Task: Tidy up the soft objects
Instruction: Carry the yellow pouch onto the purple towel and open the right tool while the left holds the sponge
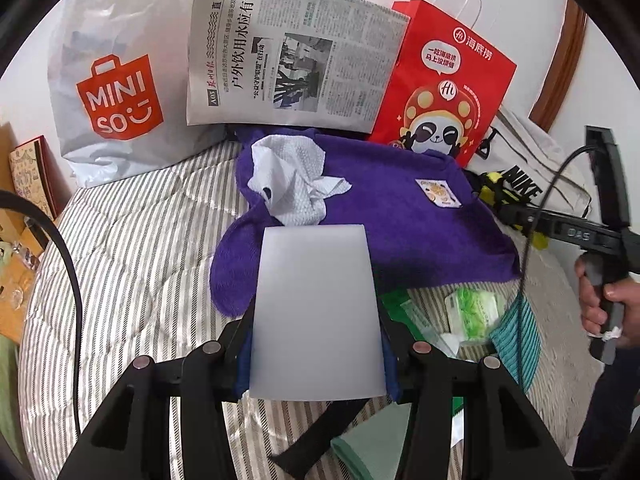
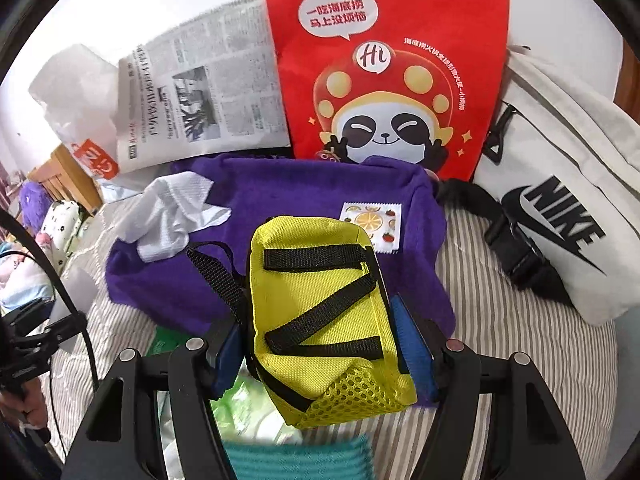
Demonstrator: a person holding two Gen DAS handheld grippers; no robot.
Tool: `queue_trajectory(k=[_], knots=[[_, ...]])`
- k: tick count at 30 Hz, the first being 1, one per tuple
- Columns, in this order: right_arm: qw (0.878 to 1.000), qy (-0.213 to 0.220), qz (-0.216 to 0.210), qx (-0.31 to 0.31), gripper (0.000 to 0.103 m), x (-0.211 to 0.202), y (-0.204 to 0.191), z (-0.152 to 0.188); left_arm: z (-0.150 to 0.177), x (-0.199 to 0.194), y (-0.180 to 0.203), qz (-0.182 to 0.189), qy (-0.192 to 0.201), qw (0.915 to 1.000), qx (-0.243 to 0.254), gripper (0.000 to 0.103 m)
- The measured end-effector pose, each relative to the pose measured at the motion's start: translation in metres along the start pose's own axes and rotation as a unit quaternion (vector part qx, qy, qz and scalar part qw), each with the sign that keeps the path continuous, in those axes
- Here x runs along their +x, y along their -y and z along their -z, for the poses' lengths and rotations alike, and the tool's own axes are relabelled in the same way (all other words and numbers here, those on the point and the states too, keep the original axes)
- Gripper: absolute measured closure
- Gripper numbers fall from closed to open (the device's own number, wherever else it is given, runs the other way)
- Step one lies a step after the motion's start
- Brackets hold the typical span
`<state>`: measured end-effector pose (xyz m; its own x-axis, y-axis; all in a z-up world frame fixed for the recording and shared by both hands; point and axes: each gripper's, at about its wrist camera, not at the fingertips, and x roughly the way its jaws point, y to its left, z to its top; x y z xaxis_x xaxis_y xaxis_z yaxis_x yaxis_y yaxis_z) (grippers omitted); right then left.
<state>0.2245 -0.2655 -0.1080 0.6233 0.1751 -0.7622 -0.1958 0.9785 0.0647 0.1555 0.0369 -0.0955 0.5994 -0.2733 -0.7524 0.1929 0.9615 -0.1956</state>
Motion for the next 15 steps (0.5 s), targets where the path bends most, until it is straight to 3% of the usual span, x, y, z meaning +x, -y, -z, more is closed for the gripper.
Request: queue_trajectory(k=[15], knots=[[0.996,-0.056,0.054,-0.033,0.036,0.077,0.003,-0.012,-0.026,0.017,0.004,0.001,0.000,0.9998,0.021,0.056]])
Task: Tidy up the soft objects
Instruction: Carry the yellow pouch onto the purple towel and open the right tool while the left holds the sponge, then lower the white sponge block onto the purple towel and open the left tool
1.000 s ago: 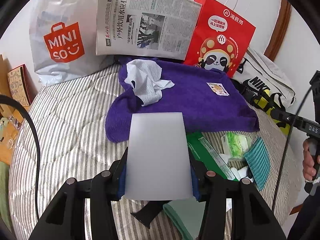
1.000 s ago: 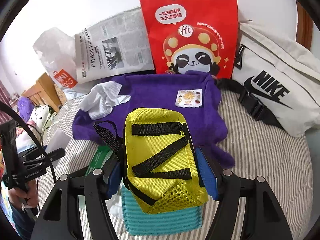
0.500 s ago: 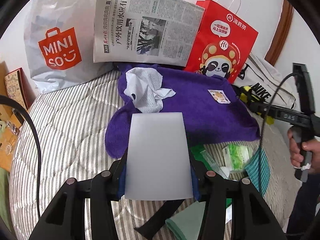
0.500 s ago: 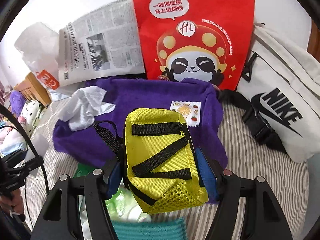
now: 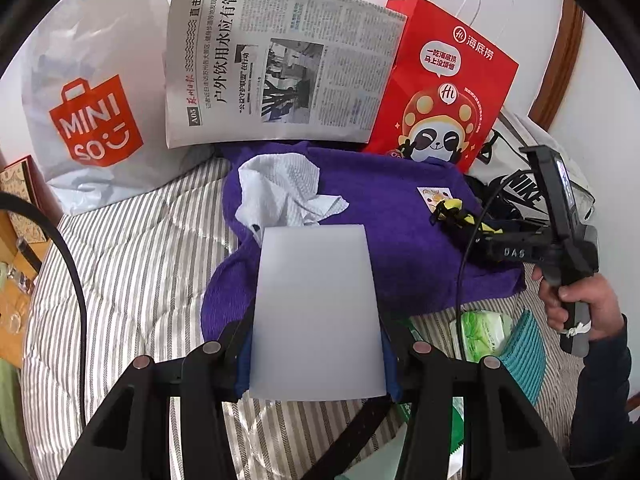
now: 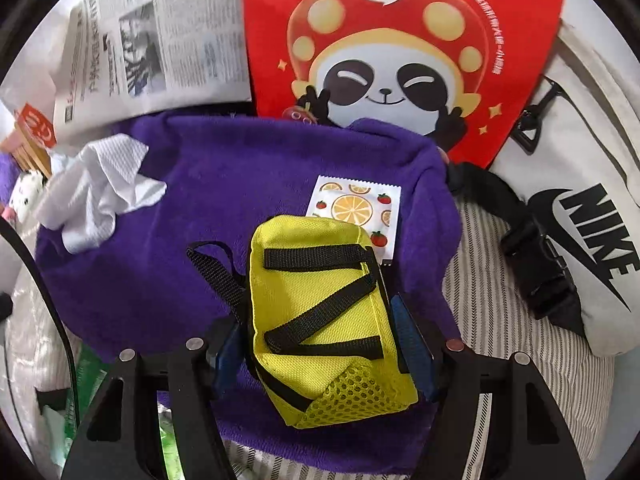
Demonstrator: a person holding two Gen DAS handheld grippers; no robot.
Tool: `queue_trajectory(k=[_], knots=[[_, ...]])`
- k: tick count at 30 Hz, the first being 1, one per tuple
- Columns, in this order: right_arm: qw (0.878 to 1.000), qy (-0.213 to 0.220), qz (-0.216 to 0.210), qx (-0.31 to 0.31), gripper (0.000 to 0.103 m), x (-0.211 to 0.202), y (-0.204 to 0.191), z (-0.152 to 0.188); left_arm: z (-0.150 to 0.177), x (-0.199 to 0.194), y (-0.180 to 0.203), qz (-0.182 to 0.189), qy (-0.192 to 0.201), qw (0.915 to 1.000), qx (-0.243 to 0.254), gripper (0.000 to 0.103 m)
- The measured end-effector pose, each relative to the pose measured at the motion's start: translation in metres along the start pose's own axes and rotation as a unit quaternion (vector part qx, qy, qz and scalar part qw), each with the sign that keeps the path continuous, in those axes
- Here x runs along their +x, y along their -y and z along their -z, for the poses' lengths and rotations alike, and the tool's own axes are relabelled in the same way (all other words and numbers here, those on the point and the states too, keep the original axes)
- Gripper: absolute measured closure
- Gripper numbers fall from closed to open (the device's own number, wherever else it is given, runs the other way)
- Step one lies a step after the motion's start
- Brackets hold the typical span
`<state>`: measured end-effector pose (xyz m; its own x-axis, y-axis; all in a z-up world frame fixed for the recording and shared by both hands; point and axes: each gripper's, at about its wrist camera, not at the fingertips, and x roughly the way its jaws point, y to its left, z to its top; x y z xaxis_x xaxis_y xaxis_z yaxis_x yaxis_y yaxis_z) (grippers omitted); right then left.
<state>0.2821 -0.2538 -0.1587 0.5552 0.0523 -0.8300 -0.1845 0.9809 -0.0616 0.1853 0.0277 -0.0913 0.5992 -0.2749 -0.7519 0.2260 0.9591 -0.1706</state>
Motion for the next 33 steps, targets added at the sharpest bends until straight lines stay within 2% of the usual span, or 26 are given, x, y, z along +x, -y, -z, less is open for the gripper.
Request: queue_trajectory(k=[11,15,21,26,33], knots=[[1.000,-0.014,-0.004,-0.012,0.035,0.010,-0.004,0.006,-0.010,0.014,0.000,-0.008,-0.008,0.9999,0.010,0.056],[1.000,-0.011,-0.016,-0.015,0.028,0.006,-0.005,0.008,-0.018,0.022,0.002,-0.013,-0.012,0.9997,0.019,0.056],[0.999,-0.012,-0.025,-0.022,0.023,0.003,-0.008,0.009,-0.032,0.042,0.010,-0.024,-0.024,0.9988,0.035,0.056],[0.999,0.008,-0.033,-0.020,0.023,-0.016,-0.006,0.010,-0.047,0.057,0.016,-0.020,-0.020,0.9986,0.045,0.056],[0.997,0.063,-0.032,0.007,0.023,-0.059,0.008,0.011,-0.055,0.083,0.015,-0.006,-0.029,0.9984,0.049,0.056]])
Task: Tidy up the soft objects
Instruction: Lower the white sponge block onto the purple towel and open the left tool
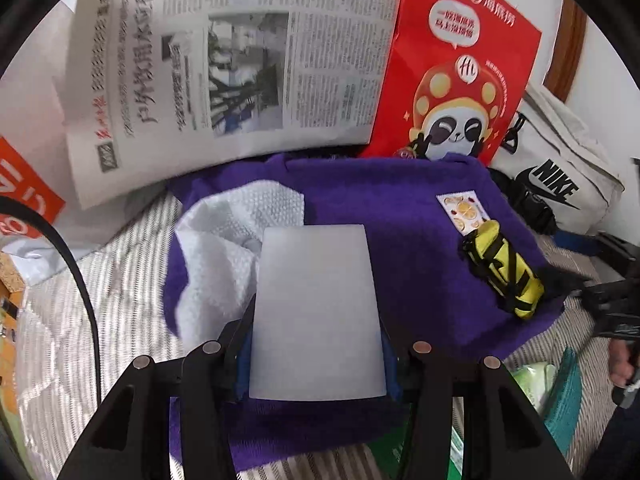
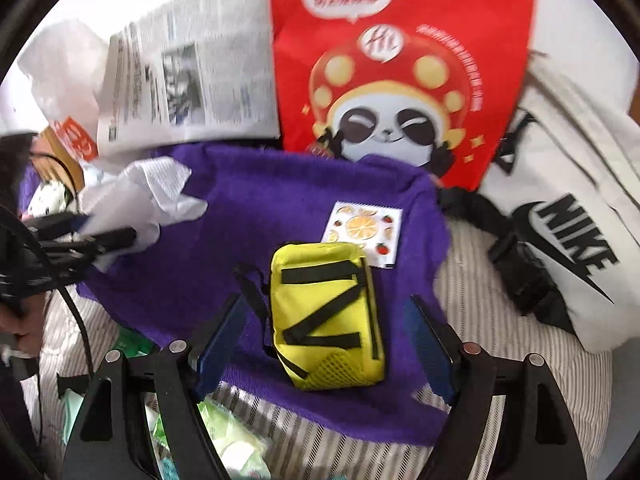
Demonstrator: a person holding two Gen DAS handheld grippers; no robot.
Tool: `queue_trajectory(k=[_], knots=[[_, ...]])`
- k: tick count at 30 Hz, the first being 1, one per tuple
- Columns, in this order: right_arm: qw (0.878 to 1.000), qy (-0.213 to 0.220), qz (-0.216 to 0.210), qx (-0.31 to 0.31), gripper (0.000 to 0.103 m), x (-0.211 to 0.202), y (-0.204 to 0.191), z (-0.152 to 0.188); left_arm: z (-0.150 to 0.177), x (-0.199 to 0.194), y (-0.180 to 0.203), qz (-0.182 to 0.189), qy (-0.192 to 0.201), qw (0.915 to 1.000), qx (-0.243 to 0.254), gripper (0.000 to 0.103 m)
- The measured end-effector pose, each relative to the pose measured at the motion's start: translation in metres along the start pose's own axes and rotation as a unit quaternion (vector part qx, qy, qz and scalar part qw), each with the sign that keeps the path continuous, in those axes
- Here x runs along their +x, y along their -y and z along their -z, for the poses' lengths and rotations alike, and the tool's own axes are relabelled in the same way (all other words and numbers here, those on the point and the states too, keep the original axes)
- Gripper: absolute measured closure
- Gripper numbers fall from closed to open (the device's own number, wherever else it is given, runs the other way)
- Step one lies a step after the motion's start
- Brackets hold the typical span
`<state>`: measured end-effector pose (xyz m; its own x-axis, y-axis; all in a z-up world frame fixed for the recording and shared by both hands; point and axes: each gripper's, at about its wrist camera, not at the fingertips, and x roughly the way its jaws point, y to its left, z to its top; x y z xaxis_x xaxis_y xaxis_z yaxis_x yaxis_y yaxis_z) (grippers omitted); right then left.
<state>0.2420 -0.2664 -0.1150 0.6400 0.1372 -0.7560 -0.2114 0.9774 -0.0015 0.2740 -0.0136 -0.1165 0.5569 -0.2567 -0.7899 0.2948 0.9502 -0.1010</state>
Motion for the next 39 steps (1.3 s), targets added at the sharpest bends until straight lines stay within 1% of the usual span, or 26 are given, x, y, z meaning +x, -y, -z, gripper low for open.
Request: queue_trajectory(k=[3,6,8,13,20,22,24,27,33,35,36,39], knots=[[0.999,0.023,-0.018,0.028,0.023,-0.014,0.012,0.008,0.003,0.011,-0.001,-0.001,-0.005,1.0000,0.002,0.056],[0.996,0.044,-0.042,0.062,0.023,-0.015,0.025,0.013,0.006,0.021,-0.001,-0.024,-0.017,0.9995,0.013,0.056],[0.995,0.040,-0.049,0.074,0.023,-0.012,0.029,0.015,0.009,0.026,-0.002,-0.030,-0.025,0.9991,0.015,0.056],[0.996,0.038,-0.043,0.074,0.023,-0.006,0.030,0.021,0.014,0.032,0.006,-0.053,-0.032,0.9974,0.036,0.055],[0.995,0.049,-0.051,0.071,0.023,-0.011,0.031,0.025,0.016,0.032,0.006,-0.054,-0.039,0.9975,0.025,0.054],[0.994,0.055,-0.054,0.072,0.023,-0.014,0.032,0.027,0.017,0.030,0.008,-0.055,-0.042,0.9973,0.023,0.052],[0.994,0.057,-0.061,0.073,0.023,-0.016,0.034,0.029,0.018,0.028,0.009,-0.050,-0.048,0.9973,0.022,0.045],[0.994,0.059,-0.063,0.071,0.023,-0.018,0.034,0.030,0.019,0.026,0.014,-0.051,-0.055,0.9970,0.019,0.042],[0.993,0.071,-0.067,0.065,0.023,-0.026,0.031,0.033,0.023,0.005,0.014,-0.046,-0.061,0.9970,-0.012,0.042],[0.993,0.072,-0.071,0.064,0.023,-0.029,0.030,0.034,0.027,-0.010,0.015,-0.058,-0.057,0.9966,-0.010,0.042],[0.993,0.074,-0.072,0.063,0.023,-0.030,0.029,0.033,0.030,-0.018,0.016,-0.059,-0.051,0.9970,-0.004,0.041],[0.993,0.072,-0.065,0.069,0.023,-0.036,0.029,0.034,0.040,-0.040,0.017,-0.058,-0.050,0.9971,-0.008,0.039]])
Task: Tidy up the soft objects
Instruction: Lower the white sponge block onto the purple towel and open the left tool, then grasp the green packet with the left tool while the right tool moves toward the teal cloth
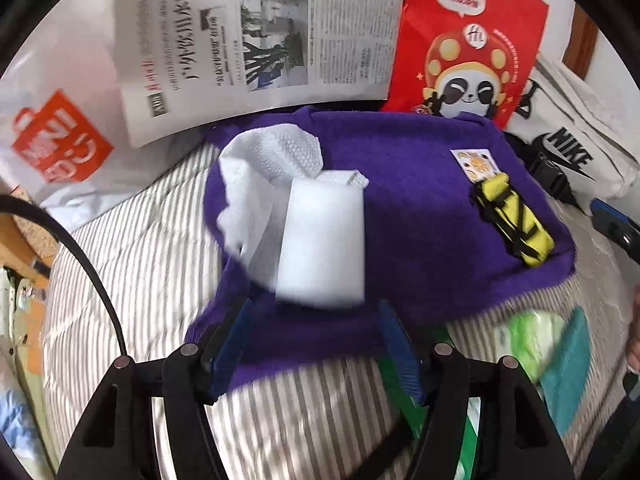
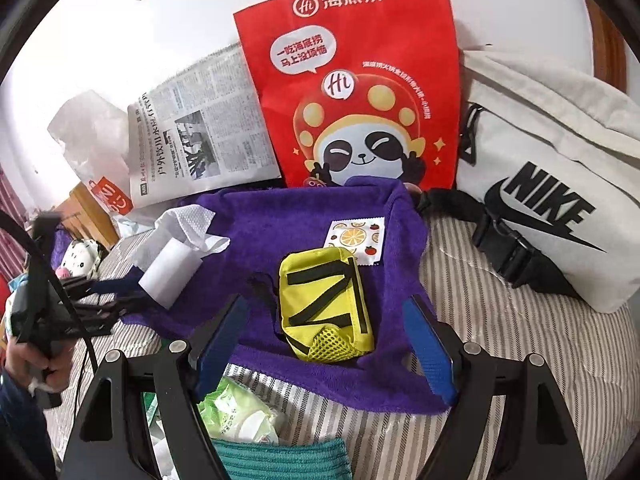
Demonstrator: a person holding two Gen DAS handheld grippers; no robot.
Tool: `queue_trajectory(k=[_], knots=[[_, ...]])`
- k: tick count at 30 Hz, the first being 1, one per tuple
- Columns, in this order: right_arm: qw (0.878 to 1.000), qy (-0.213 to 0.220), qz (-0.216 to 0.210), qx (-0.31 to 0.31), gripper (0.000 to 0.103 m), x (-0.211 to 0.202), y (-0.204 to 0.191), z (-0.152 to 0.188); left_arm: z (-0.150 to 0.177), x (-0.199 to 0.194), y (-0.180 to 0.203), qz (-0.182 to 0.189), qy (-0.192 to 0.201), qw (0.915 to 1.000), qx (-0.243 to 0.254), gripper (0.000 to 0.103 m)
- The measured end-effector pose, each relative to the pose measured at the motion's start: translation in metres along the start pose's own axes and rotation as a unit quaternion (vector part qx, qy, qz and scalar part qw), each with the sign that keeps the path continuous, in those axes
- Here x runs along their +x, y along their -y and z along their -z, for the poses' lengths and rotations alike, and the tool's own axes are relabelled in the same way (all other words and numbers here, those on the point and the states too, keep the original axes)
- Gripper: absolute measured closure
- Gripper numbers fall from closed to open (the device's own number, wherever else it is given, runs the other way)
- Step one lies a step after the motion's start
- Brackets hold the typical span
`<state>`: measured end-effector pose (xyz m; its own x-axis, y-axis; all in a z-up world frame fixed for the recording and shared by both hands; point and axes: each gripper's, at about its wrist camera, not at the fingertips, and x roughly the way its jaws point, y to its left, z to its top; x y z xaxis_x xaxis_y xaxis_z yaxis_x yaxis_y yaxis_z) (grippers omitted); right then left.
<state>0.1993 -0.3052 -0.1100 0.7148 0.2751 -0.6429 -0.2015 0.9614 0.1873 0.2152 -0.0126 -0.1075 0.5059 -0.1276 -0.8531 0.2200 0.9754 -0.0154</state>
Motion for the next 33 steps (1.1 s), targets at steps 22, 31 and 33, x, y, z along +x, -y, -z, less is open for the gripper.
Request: queue_trajectory(k=[22,31,33], knots=[[0.997,-0.027,0.066,0.018,0.023,-0.056,-0.006,0.036,0.046,0.020,0.063,0.059,-0.073,0.9946,-0.046,0.032],[0.997,-0.033,0.062,0.013,0.023,-0.054,-0.008,0.038,0.056,0.007,0.053,0.060,-0.055,0.9964,-0.026,0.061],[0.997,-0.034,0.062,0.011,0.023,-0.053,-0.008,0.039,0.059,0.001,0.047,0.052,-0.046,0.9974,-0.022,0.063]])
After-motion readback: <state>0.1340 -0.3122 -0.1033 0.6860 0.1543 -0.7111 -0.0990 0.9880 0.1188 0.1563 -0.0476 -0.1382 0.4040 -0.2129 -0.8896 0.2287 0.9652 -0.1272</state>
